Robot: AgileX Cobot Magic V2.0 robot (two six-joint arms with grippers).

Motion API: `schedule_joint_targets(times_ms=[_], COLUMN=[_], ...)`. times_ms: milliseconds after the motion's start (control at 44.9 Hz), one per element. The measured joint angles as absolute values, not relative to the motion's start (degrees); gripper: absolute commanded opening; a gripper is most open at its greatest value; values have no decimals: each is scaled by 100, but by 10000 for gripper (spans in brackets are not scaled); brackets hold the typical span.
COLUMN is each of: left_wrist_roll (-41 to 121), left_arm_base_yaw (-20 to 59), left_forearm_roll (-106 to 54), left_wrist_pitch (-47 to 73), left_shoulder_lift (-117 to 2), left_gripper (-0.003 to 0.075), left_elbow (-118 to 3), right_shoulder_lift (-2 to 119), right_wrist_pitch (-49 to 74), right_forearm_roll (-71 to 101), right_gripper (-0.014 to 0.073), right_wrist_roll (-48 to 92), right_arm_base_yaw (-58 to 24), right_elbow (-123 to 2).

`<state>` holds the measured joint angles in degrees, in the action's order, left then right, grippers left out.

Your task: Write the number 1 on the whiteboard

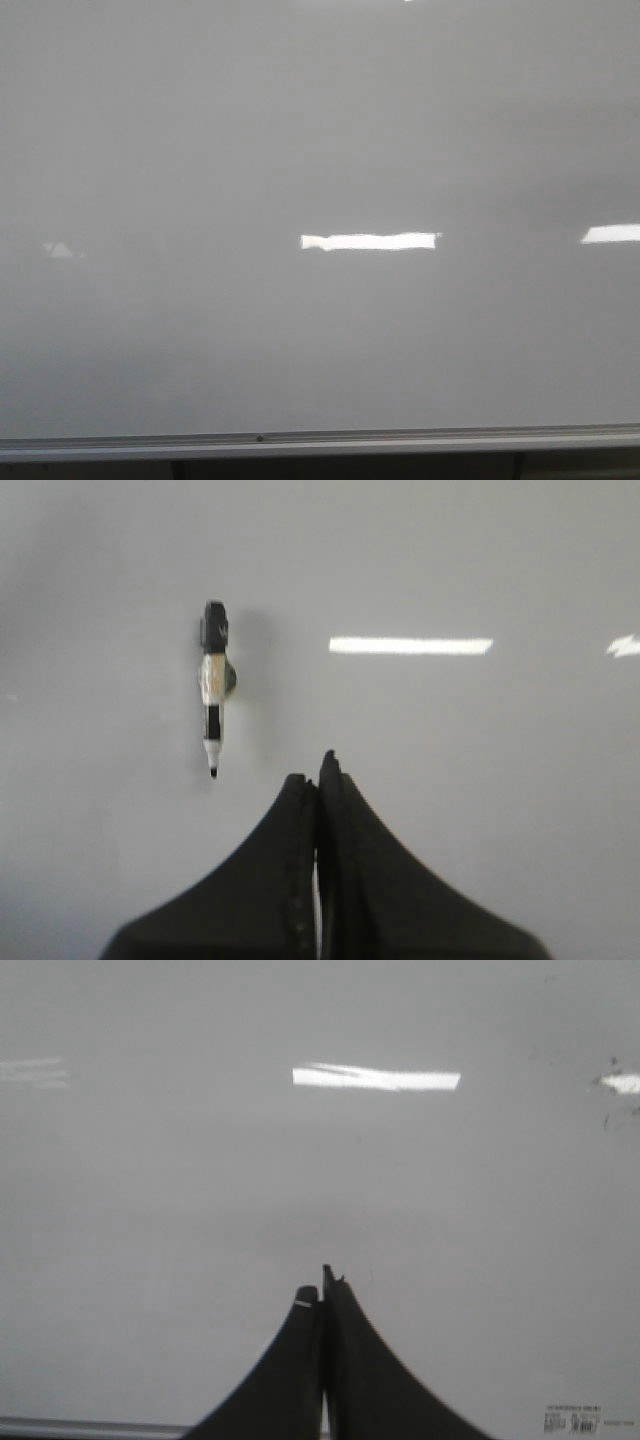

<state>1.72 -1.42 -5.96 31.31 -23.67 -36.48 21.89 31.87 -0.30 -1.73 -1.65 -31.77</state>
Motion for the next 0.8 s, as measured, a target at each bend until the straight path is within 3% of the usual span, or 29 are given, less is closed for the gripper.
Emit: schedule_joint_targets(times_ms=[289, 401, 468, 601, 690, 801], left_wrist_roll=[172, 172, 172, 172, 172, 172], left_arm_base_yaw=[-142, -142, -142, -142, -142, -142], left_forearm_roll=[-646, -528, -383, -138, -84, 0], left_wrist_pitch=[3564, 3575, 3575, 3575, 3575, 3575], left_shoulder_lift=[-2737, -2761, -2761, -2761, -2761, -2761], left_gripper=[-19, 4, 83, 388, 540, 566], left_elbow=[-3648, -3648, -3648, -3648, -3648, -3648], right_shoulder_lift=[2425, 2440, 2440, 2440, 2440, 2440], right_wrist_pitch=[3416, 3506, 3517, 3530, 3530, 3530], right_forearm_roll=[-30, -40, -63, -109, -110, -118], right_gripper=[-48, 53, 182, 477, 554, 559], right_wrist_roll=[-173, -173, -160, -68, -68, -68], right_arm_base_yaw=[-165, -165, -165, -165, -165, -165], right_elbow=[-3111, -3111, -3111, -3111, -3111, -3111])
